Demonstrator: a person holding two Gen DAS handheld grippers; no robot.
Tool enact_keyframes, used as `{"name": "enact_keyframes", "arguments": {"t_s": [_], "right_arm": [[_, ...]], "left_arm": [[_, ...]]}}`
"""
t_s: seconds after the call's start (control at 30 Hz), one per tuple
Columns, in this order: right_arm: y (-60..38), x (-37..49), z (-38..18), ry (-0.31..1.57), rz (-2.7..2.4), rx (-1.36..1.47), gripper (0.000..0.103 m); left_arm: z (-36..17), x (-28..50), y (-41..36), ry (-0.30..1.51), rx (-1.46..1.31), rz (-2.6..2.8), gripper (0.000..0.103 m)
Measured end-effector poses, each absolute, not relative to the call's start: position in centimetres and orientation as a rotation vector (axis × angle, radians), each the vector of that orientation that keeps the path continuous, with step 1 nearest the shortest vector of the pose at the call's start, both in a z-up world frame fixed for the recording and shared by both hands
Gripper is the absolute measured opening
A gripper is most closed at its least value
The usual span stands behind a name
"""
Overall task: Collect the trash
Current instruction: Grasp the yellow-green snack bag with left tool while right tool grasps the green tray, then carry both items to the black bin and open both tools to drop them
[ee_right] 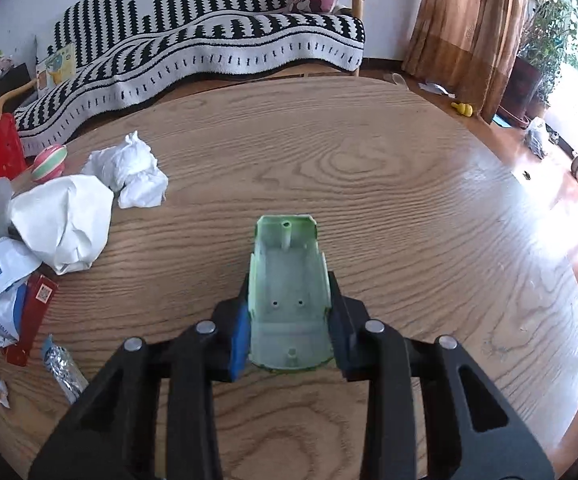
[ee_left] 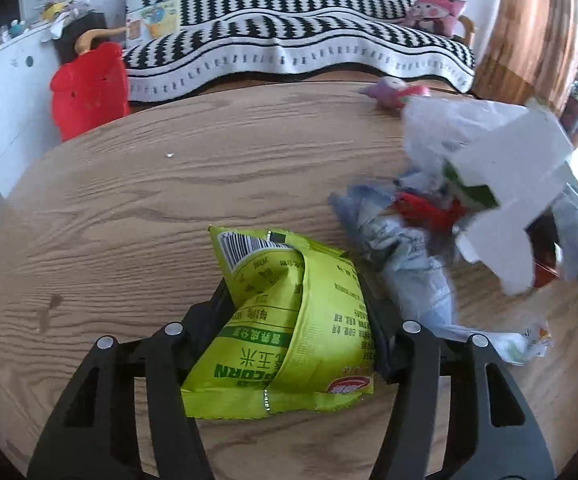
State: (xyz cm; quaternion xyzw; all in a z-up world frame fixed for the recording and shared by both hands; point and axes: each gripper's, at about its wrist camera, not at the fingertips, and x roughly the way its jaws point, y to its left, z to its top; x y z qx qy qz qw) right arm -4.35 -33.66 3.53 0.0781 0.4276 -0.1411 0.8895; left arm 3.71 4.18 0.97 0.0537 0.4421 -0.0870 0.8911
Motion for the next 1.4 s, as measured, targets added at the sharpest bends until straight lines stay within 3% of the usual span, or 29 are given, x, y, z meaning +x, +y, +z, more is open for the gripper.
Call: {"name": "enact_keyframes", "arguments": {"t_s": [0.57,0.67,0.87,1.13,1.27,1.4], "right_arm": [[-30.9,-5.9,5.9,0.855,-0.185,0.238,0.033],[-29.8,-6.7,6.6,0.845,-0.144,0.296,0.033],[-30.5,-11.9,10.8,0.731,-0.098,0.419,0.033],[-40.3,-28.1,14.6,0.595,-0.174,0.462,0.033],[-45.2,-35.8,11.9,0.601,-0.263,0.528,0.033],[-49.0,-42.0,3.3,0.731,-0.361,0.68,0.033]], "left_arm": [[5.9,1.3,6.9,0.779,0.015,-0.101,0.055],[7.7,-0.7,4.7,0.683,0.07,-0.107,0.055],[10.7,-5.3,-4.1,0.669,0.077,-0.364,0.055],[14.3,-13.1,-23.6,0.73,0.251,-0.838,0.056],[10.4,-18.6,-33.3,0.899,0.345,-1.06,0.056],[1.5,-23.3,-39.5,1.078,0.466,-1.136,0.056]]}}
